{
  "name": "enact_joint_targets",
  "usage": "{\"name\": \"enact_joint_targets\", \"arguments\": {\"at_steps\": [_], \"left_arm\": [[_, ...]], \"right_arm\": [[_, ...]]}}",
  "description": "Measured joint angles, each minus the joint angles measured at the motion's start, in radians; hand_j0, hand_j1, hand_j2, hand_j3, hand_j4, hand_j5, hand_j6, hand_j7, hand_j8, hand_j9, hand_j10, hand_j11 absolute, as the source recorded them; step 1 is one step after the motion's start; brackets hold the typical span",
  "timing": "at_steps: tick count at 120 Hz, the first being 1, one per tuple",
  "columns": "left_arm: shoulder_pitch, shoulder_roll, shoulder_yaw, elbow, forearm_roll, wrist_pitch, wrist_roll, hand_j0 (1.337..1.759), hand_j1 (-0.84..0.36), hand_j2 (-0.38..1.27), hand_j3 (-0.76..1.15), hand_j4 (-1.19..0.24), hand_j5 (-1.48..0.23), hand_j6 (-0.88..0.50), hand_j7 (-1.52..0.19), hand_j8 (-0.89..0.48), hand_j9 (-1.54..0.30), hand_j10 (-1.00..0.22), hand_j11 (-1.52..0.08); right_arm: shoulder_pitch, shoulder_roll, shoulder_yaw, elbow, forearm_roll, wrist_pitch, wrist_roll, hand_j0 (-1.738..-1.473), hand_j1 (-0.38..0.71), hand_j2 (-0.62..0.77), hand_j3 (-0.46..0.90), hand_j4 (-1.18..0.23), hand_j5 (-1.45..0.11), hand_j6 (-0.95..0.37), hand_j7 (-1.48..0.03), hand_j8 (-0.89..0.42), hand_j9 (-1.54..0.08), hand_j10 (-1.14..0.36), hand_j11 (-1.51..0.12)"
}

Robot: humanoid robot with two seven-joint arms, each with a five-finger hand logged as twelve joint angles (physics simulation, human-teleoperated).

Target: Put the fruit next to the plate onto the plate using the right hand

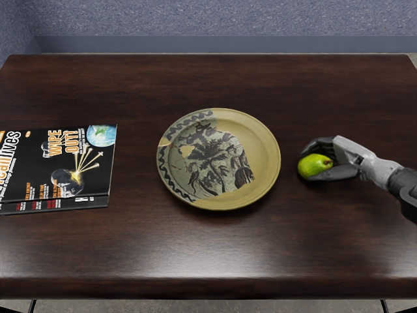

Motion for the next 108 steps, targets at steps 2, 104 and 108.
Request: {"name": "enact_joint_targets", "arguments": {"at_steps": [2, 104, 108], "left_arm": [[0.000, 0.000, 0.000, 0.000, 0.000, 0.000, 0.000, 1.658, 0.34, 0.00, 0.00, 0.00, 0.00, 0.00, 0.00, 0.00, 0.00, 0.00, 0.00], [0.005, 0.000, 0.000, 0.000, 0.000, 0.000, 0.000, 1.658, 0.34, 0.00, 0.00, 0.00, 0.00, 0.00, 0.00, 0.00, 0.00, 0.00, 0.00], [0.005, 0.000, 0.001, 0.000, 0.000, 0.000, 0.000, 1.658, 0.34, 0.00, 0.00, 0.00, 0.00, 0.00, 0.00, 0.00, 0.00, 0.00, 0.00]], "right_arm": [[0.001, -0.005, 0.000, 0.003, 0.004, 0.001, 0.000, -1.654, 0.29, 0.09, 0.00, -0.60, -0.84, -0.45, -0.80, -0.23, -0.83, -0.25, -0.85], [0.076, 0.073, 0.091, 0.130, 0.108, 0.175, -0.036, -1.653, 0.31, 0.11, 0.00, -0.61, -0.93, -0.39, -0.86, -0.17, -0.89, -0.20, -0.89], [0.083, 0.087, 0.091, 0.130, 0.108, 0.175, -0.041, -1.653, 0.31, 0.11, 0.00, -0.61, -0.93, -0.39, -0.86, -0.17, -0.89, -0.20, -0.89]]}}
